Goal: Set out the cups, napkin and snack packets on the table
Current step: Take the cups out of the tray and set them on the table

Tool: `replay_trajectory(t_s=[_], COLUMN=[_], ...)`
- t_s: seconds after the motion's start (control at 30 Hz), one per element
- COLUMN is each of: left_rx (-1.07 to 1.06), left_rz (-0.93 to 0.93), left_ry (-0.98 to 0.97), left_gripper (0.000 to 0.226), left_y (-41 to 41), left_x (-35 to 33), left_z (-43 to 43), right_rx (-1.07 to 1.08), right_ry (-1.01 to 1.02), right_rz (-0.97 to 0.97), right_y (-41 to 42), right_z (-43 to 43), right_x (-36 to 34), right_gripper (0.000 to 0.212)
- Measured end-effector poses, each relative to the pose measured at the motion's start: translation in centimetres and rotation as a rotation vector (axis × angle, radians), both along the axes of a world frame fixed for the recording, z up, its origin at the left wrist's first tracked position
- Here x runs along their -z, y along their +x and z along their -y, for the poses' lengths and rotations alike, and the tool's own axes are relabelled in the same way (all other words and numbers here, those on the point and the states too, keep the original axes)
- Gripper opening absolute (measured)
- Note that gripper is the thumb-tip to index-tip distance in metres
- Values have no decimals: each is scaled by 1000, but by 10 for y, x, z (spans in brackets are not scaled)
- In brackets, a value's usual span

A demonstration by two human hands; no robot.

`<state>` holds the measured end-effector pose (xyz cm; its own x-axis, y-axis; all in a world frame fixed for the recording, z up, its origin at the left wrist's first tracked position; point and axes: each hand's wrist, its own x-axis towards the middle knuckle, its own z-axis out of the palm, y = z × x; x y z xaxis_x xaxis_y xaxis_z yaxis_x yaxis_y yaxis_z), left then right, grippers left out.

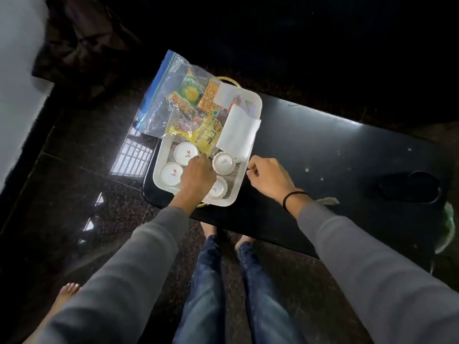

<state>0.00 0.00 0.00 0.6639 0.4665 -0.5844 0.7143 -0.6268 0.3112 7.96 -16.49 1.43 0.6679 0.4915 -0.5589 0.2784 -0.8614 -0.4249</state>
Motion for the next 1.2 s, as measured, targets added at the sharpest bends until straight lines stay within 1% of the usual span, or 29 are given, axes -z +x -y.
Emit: replay_trajectory(t_s=[0.07,0.13,0.2,0.27,0.33,0.5,0.63,0.73,0.83,0.9,0.97,1.03,1.1,1.17,1.2], left_rx=[31,86,129,171,239,322,303,292,274,205,96,15,-41,-53,-36], left_rz=[22,60,95,106,79,57,101,160,228,314,357,330,280,234,219], left_ry=[-27,-63,-97,-59,28,124,96,83,96,16,-142,-294,-452,-592,-644], left_gripper=[38,49,62,72,77,75,73,71,69,68,67,68,68,68,68], left_y=[3,5,7,9,11,16,15,13,10,9,9,10,10,10,9], left_x=[11,20,31,38,46,56,55,48,38,32,26,21,23,28,31], left_z=[-4,-2,1,3,4,6,3,4,5,8,11,16,24,36,42], right_rx=[68,104,130,133,147,231,287,345,465,584,729,863,937,956,961], right_ry=[20,30,58,76,81,112,164,259,362,427,510,606,695,757,775], right_rz=[-49,-96,-109,-86,-72,-49,0,20,14,-66,-258,-503,-697,-800,-815], right_y=[0,-3,-6,-10,-12,-17,-20,-21,-22,-23,-25,-28,-31,-34,-36], right_z=[-9,-17,-24,-27,-29,-32,-26,-16,-7,3,14,29,42,57,64], right_x=[14,21,31,39,49,64,69,69,64,59,56,52,51,52,52], right_gripper=[22,31,38,40,40,36,32,29,33,35,33,32,38,46,48])
